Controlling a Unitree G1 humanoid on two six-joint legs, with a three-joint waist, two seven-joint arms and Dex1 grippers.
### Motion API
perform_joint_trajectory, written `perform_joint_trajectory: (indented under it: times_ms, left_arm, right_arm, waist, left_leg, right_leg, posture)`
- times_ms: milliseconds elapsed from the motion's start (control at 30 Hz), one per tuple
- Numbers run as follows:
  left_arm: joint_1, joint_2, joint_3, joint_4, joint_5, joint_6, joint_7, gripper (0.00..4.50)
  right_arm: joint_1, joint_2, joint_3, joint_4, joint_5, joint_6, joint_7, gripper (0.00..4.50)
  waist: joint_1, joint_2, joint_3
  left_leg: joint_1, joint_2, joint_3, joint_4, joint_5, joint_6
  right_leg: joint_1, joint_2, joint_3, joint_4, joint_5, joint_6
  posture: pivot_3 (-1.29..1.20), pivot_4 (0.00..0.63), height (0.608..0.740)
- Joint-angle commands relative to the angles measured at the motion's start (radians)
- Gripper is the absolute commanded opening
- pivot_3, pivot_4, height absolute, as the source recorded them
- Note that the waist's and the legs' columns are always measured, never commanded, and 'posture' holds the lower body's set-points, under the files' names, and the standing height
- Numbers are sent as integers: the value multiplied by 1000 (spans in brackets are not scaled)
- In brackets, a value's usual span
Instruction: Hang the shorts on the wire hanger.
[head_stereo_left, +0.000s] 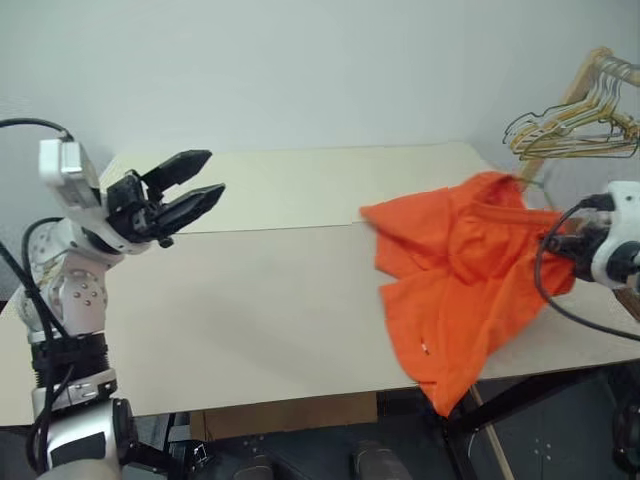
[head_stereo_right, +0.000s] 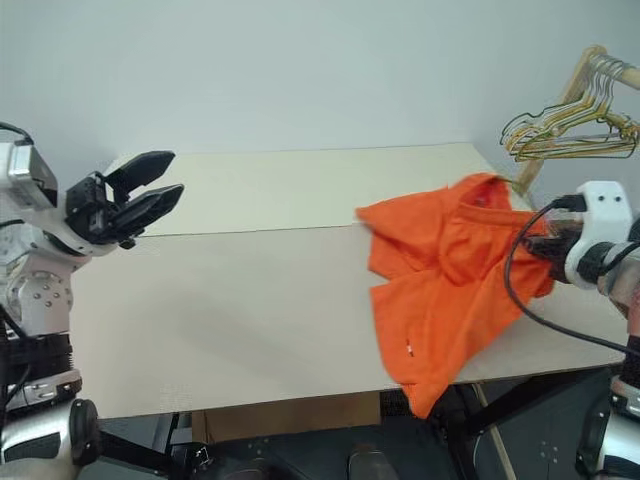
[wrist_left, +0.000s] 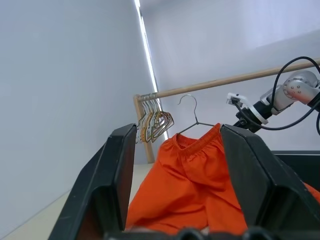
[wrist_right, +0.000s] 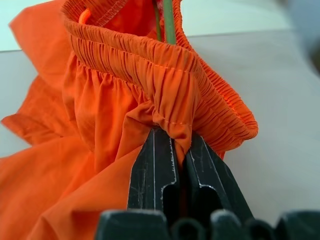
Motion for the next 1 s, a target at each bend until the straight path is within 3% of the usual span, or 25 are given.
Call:
perform_joint_trajectory:
  times_ms: [33, 233, 367, 667, 1000]
  left_arm:
    - [-24, -17, -15, -25, -22, -9, 14, 2872]
    - [-5, -55, -32, -93, -64, 10, 46, 2872]
    - [14, -75, -40, -123, -58, 1, 84, 2872]
    - [63, -110, -65, -199, -41, -18, 174, 2872]
    - [90, -101, -116, -210, 21, -46, 194, 2872]
  right_arm:
    - [-78, 29, -101, 8, -94, -12, -192, 0]
    - [-172, 193, -134, -27, -260, -129, -526, 0]
    - [-247, 228, -139, 106, -324, -258, -674, 0]
    - [-423, 166, -160, 512, -326, -553, -843, 0]
    - [-586, 88, -203, 880, -230, -671, -941, 0]
  waist:
    - [-10, 1, 0]
    - [-49, 3, -2]
    - [-61, 9, -5]
    - [-61, 9, -5]
    - [-60, 9, -5]
  left_leg:
    - [0, 0, 0, -1, 0, 0]
    - [-1, 0, 0, -1, 0, 0]
    - [1, -1, 0, -2, 0, 0]
    - [11, -2, 2, -10, 0, 0]
    - [15, -2, 6, -14, 0, 0]
  right_leg:
    - [0, 0, 0, -1, 0, 0]
    - [1, 0, 1, -2, 0, 0]
    - [3, -1, 2, -2, 0, 0]
    - [13, -1, 5, -11, -1, 0]
    - [13, 0, 11, -13, -1, 0]
  posture:
    - [-222, 0, 740]
    - [-207, 0, 740]
    - [-189, 0, 740]
    - [-155, 0, 740]
    - [-142, 0, 740]
